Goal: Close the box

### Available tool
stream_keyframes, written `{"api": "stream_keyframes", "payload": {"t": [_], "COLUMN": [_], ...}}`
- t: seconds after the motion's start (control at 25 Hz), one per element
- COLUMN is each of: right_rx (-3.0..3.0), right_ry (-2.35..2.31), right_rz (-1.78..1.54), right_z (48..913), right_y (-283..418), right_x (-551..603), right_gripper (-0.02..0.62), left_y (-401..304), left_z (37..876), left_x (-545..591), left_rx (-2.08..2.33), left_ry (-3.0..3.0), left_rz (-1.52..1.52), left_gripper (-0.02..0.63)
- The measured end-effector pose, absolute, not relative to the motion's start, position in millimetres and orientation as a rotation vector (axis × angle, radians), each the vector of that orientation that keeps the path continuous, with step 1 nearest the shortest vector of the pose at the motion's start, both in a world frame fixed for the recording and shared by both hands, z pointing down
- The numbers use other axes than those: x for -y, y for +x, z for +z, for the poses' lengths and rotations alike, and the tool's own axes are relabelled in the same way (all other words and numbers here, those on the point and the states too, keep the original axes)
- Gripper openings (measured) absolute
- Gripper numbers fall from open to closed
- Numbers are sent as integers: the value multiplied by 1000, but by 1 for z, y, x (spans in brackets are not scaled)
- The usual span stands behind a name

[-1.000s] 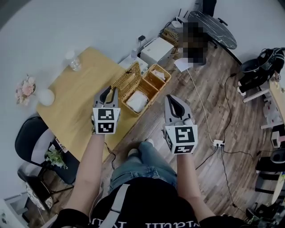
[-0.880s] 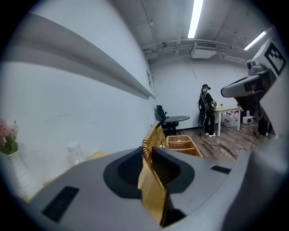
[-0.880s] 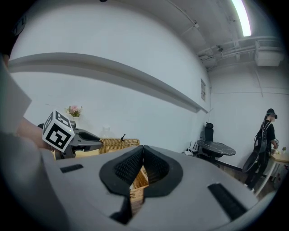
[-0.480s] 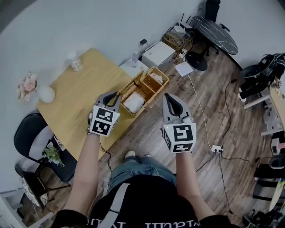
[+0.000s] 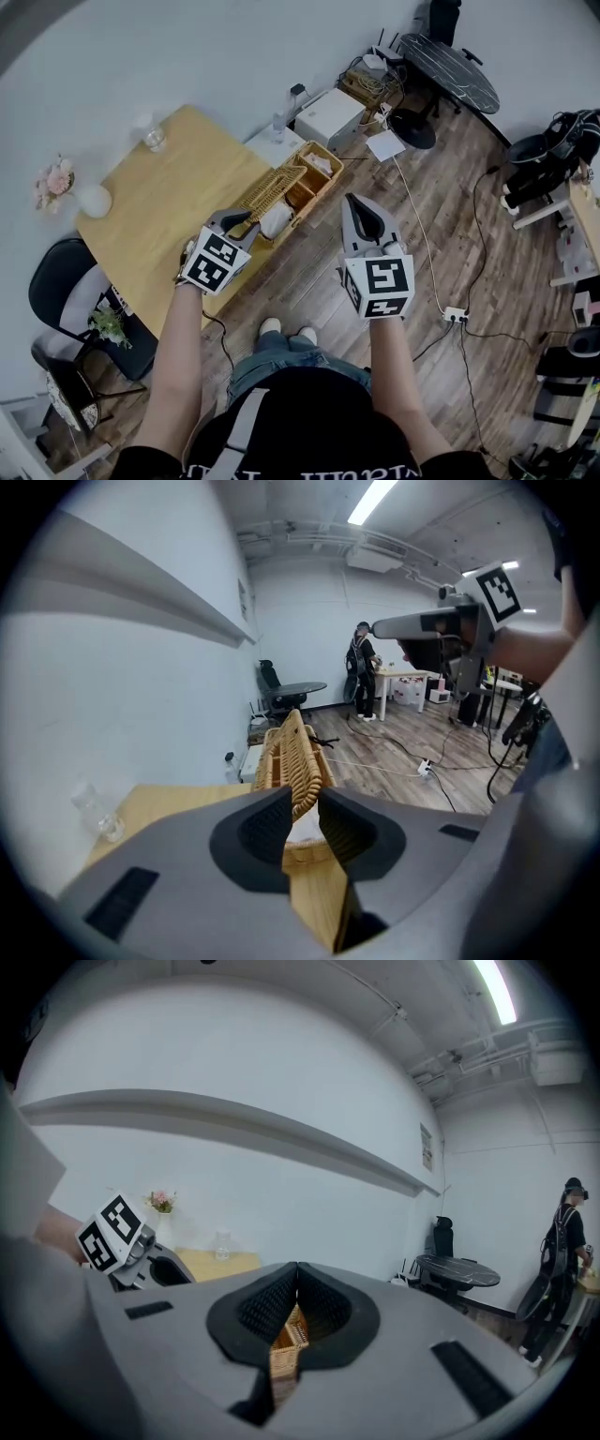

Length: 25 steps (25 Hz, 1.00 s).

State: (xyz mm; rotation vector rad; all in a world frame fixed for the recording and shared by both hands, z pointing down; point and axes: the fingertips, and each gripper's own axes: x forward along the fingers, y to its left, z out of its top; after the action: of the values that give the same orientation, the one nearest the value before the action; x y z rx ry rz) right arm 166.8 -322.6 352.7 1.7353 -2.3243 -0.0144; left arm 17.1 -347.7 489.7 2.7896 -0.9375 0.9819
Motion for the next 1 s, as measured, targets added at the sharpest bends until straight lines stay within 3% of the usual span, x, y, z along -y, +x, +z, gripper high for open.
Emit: {"api": "stream_keyframes", "payload": {"t": [0.6,1.0], "right_rx": [2307,2318], "right_ry": [1721,1707], "right_rz": [73,180], "right_z": [381,406], "right_y": [181,193], "right_x": [302,288], "right_gripper": [14,14], "left_y": [45,49], "left_z": [548,576], "left_x": [320,317], "left_rx": [744,708], "left_ry": [2795,2725], "left_rz": [1491,1664], "left_gripper": [106,111]}}
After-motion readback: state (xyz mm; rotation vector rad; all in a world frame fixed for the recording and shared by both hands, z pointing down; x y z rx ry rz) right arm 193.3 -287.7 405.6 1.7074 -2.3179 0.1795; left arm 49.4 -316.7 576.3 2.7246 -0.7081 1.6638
